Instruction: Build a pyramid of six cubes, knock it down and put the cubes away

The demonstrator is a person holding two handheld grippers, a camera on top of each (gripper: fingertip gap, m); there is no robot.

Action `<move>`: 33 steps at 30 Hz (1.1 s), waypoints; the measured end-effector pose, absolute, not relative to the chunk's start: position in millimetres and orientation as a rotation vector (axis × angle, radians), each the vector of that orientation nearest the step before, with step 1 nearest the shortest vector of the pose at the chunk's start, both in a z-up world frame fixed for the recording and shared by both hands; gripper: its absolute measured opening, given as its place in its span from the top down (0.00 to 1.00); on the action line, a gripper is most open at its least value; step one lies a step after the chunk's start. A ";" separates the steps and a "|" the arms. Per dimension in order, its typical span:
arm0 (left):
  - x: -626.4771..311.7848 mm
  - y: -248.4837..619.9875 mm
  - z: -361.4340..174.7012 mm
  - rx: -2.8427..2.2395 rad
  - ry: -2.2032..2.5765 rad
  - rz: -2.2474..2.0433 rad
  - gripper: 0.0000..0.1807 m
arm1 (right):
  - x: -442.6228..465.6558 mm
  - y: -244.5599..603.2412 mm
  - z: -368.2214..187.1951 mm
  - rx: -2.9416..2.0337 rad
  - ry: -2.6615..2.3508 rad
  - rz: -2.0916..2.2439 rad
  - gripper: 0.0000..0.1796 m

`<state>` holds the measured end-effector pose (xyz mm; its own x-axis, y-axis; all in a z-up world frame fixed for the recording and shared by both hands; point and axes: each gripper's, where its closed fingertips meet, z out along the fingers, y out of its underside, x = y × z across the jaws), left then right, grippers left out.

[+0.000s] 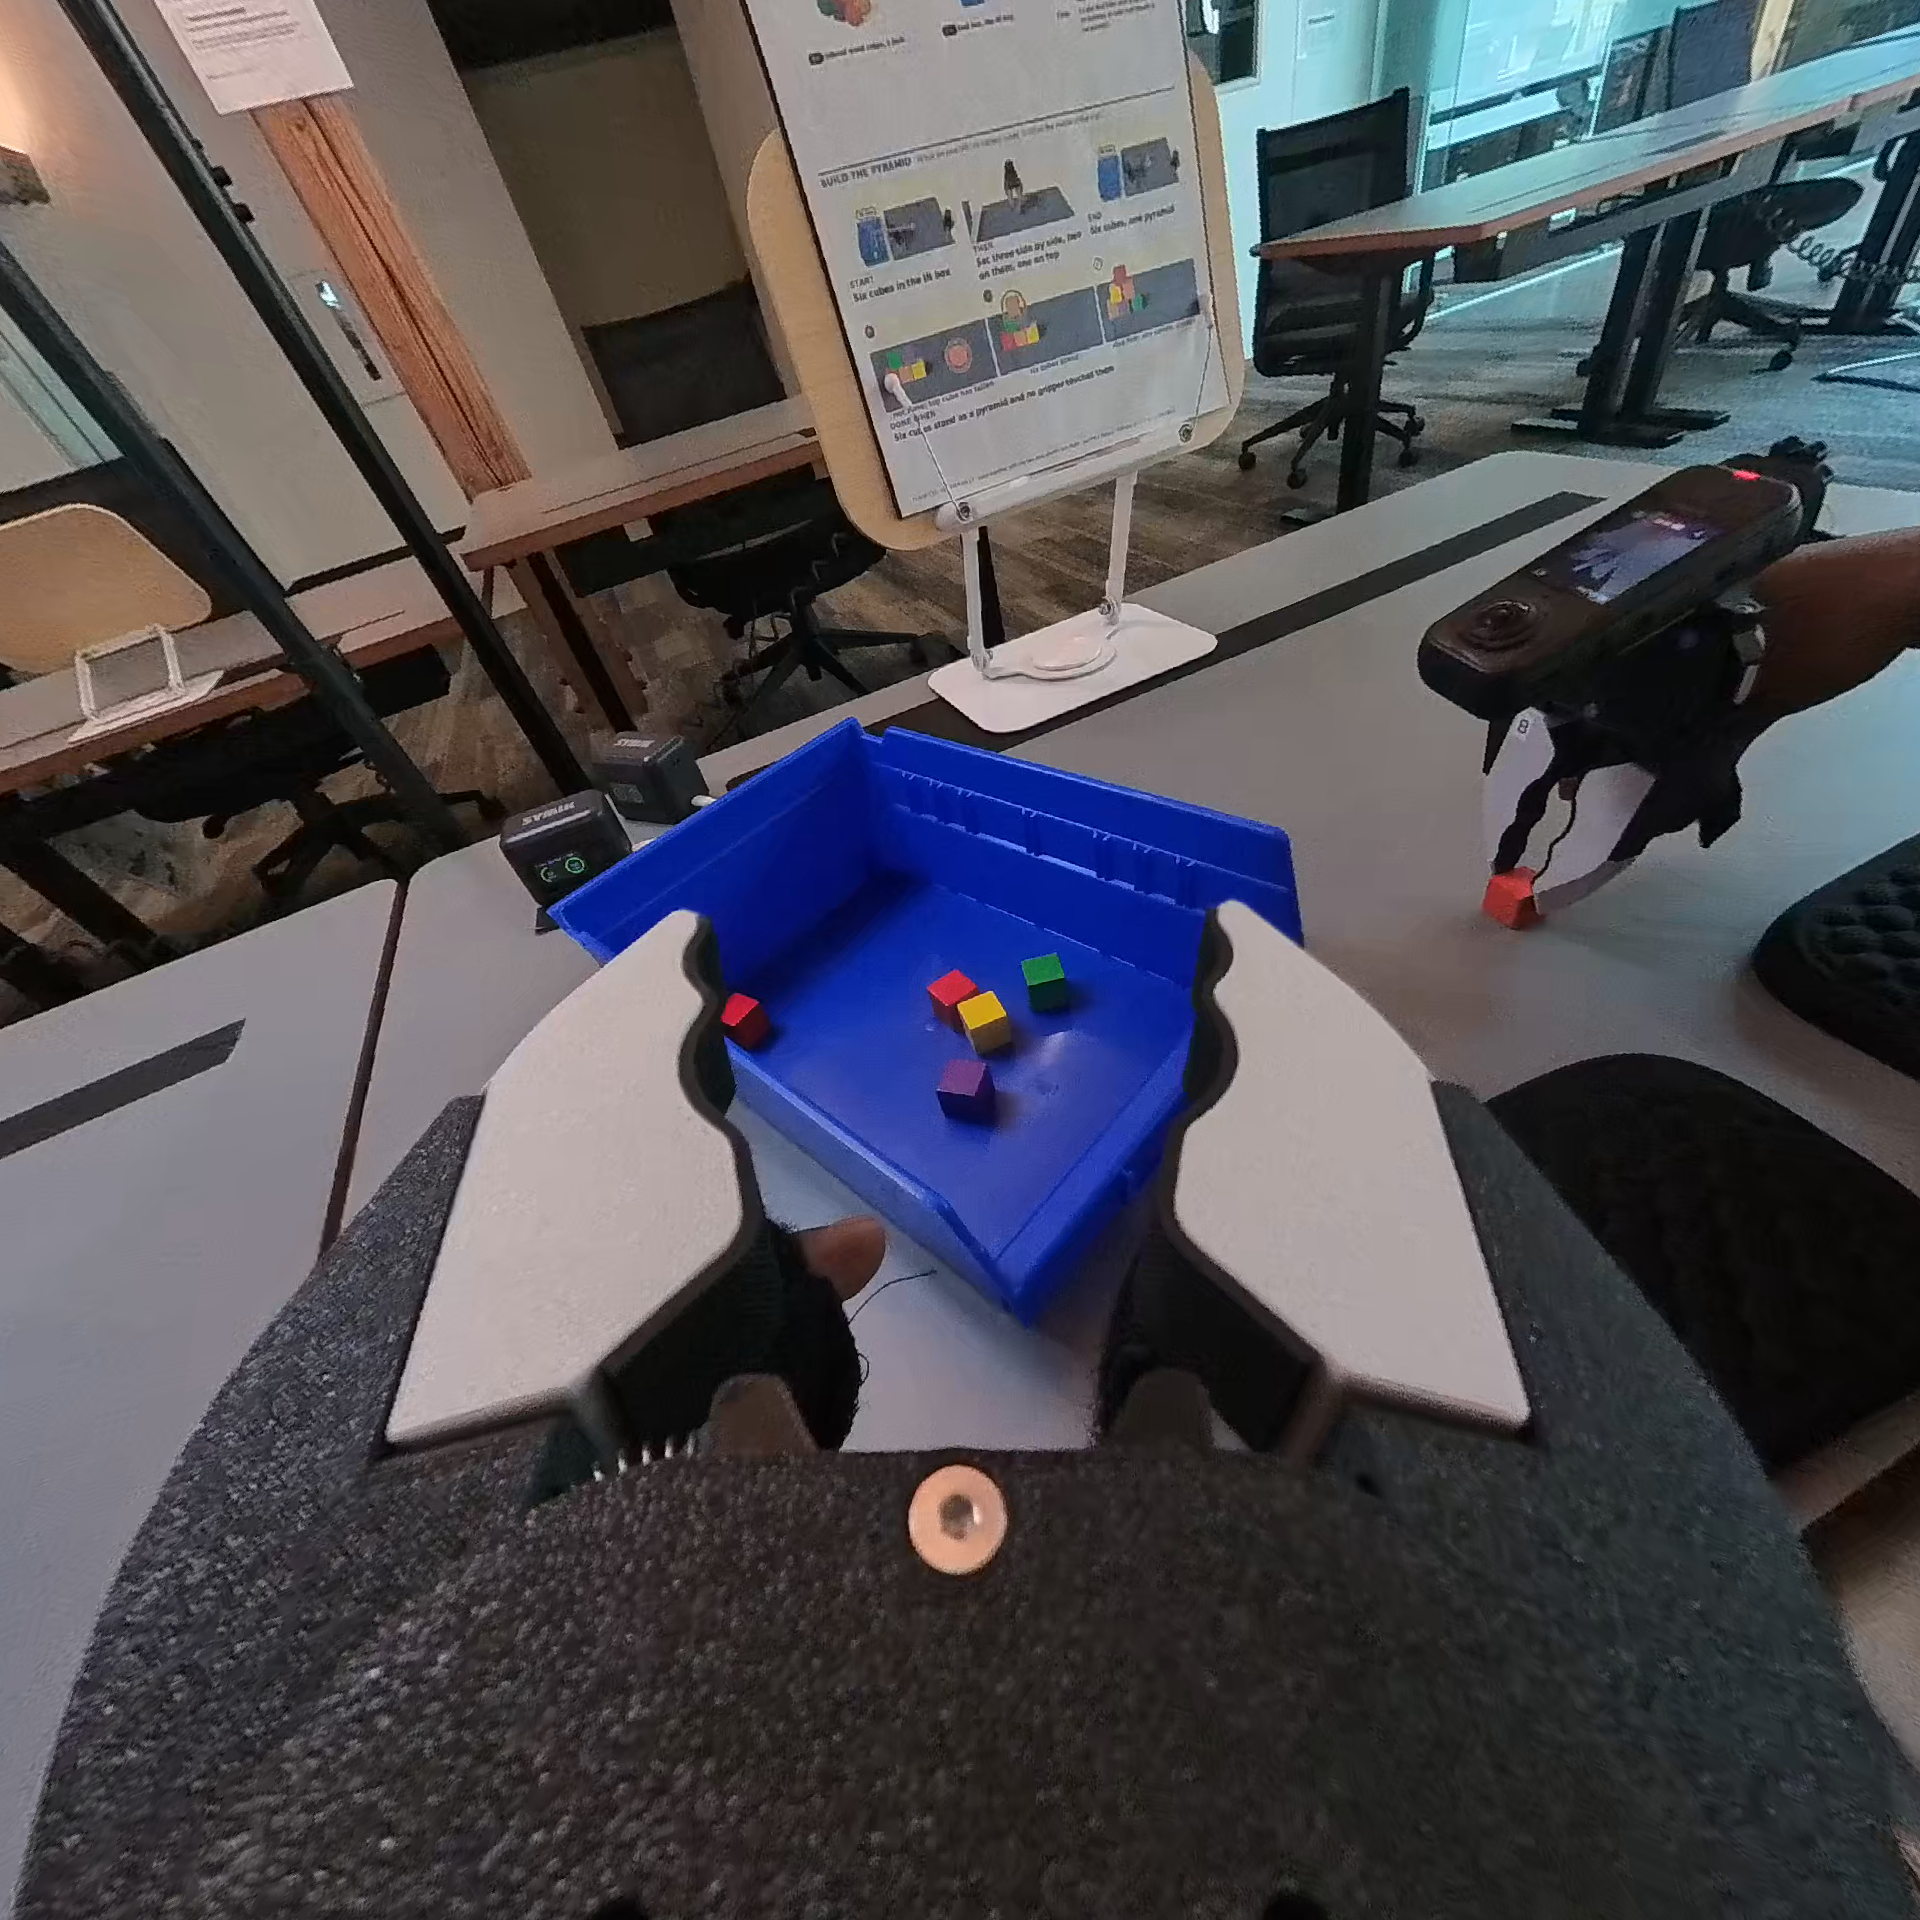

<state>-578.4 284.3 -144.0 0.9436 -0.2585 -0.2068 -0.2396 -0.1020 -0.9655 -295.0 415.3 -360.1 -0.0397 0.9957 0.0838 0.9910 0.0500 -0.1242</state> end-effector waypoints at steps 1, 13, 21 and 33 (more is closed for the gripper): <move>-579.0 284.4 -144.3 -1.688 0.380 -0.014 0.52 | -295.2 415.3 -360.2 -2.073 -2.159 0.052 0.87; -595.9 285.7 -147.4 -1.712 0.294 0.006 0.52 | -358.0 401.5 -272.9 -1.989 -1.930 0.301 0.84; -602.3 279.9 -145.4 -1.693 0.285 0.016 0.53 | -484.3 391.8 -240.6 -1.900 -1.976 0.328 0.88; -614.7 275.8 -146.3 -1.679 0.256 0.007 0.53 | -534.9 459.4 -331.9 -2.246 -2.162 -0.160 0.80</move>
<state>-614.7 275.8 -146.3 0.9745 -0.1639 -0.1536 -0.1715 -0.1017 -0.9799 -534.9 459.4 -331.9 0.0355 0.9955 0.0875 0.9975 -0.0406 0.0571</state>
